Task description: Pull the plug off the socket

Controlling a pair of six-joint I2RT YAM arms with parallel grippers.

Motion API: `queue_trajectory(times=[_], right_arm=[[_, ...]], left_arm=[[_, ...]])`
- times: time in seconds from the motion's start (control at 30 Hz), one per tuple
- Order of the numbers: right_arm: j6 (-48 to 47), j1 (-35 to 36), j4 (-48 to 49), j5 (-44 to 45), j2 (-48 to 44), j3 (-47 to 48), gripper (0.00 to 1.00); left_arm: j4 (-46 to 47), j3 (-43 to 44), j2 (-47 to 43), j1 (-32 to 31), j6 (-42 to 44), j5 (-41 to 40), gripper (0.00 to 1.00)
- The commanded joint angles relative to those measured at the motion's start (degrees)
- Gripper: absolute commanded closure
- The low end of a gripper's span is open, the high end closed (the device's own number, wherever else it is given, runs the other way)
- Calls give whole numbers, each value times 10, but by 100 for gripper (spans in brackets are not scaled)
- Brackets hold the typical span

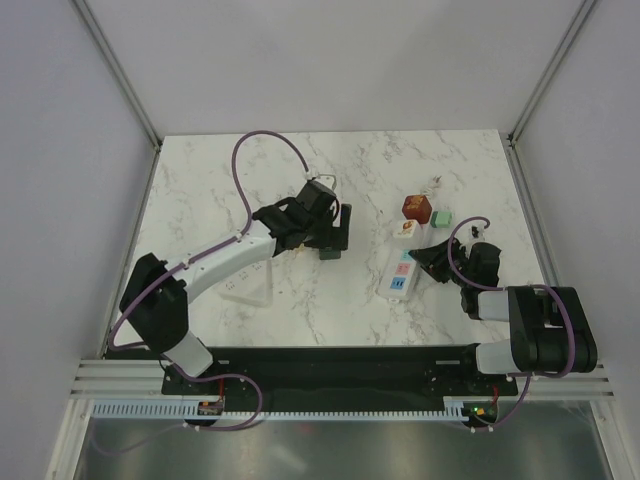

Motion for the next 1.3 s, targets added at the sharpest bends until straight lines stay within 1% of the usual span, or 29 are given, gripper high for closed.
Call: queue_trajectory(times=[0.0,0.07,0.1,0.13,0.17,0.33,0.5,0.6,0.77,0.93,1.0,1.03,1.13,1.23,1.27], right_arm=[[-59,-4,23,15,6,-8,100],[-59,-4,25,13,7,-8,100],[-59,-4,25,13,7,-8,100],[-59,-4,26,13,7,-9,100],[-59,-4,27,12,7,-8,100],[-59,-4,31,9,7,-10,100],[-59,-4,32,7,5,-10,100],[-58,-3,34,6,4,-11,100],[-57,-4,40,5,8,-12,100],[-57,-4,42,5,9,-14,100],[-58,-3,41,5,8,-13,100],[-58,-3,41,5,8,-13,100],[-58,-3,41,5,9,-13,100],[-58,-4,42,5,9,-12,100],[-57,-4,42,5,10,-13,100]], left_arm=[[111,28,-1,0,8,130,0],[143,46,34,-1,-8,194,0],[156,57,48,-1,-13,210,0],[158,89,64,-4,-19,221,1],[157,106,99,-10,-19,236,2],[159,205,190,-28,-11,275,2],[159,262,264,-44,-2,291,1],[159,286,287,-49,-5,297,0],[141,315,328,-59,-7,267,0],[128,338,355,-63,-14,254,4],[103,346,360,-66,-13,231,4],[98,344,358,-68,-10,200,4],[94,330,342,-74,-5,146,3],[94,331,339,-79,4,123,2],[93,334,341,-79,5,127,2]])
